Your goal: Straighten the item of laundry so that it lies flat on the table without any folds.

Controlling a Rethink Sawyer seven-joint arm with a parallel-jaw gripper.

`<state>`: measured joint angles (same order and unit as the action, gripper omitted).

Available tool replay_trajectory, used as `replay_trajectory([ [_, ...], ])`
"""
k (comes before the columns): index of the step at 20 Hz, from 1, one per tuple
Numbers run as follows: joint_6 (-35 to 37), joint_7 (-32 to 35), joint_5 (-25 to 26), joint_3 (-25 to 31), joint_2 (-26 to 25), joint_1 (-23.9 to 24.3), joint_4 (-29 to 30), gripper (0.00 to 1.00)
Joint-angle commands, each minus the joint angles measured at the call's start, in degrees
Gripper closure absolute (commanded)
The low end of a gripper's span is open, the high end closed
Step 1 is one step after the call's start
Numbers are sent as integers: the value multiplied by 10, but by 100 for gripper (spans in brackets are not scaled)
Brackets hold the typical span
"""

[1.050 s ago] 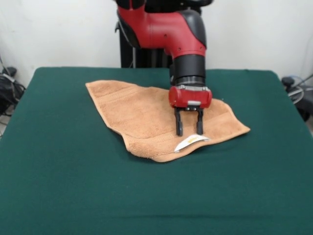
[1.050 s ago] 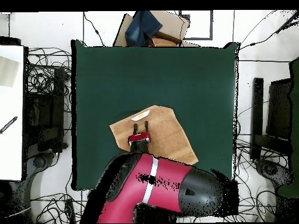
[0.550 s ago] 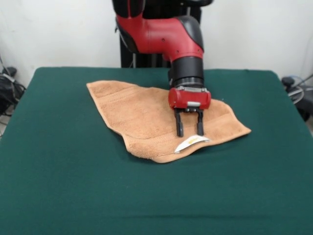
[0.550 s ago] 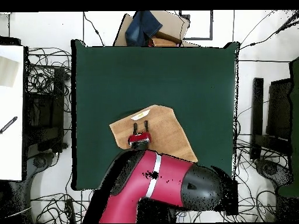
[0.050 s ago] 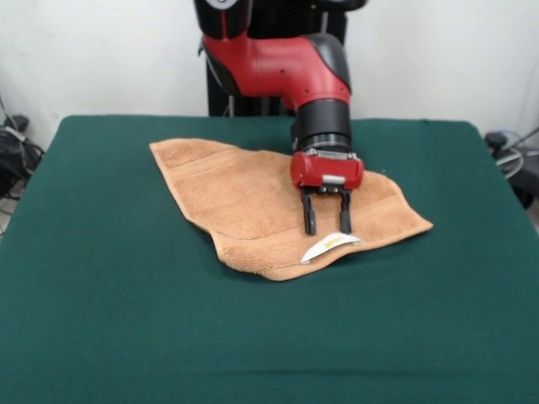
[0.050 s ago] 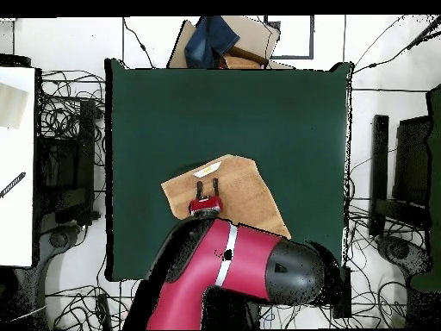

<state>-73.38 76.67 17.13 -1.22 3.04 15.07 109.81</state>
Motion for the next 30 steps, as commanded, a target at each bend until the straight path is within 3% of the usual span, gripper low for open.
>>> replay_trajectory([
  [1,347,76,-208,143,-129,-35,-334,0],
  [18,368,86,-177,156,-136,-24,-358,0],
  [25,369,75,-229,141,-98,-29,-289,0],
  [30,395,79,-207,136,-68,-18,-253,0],
])
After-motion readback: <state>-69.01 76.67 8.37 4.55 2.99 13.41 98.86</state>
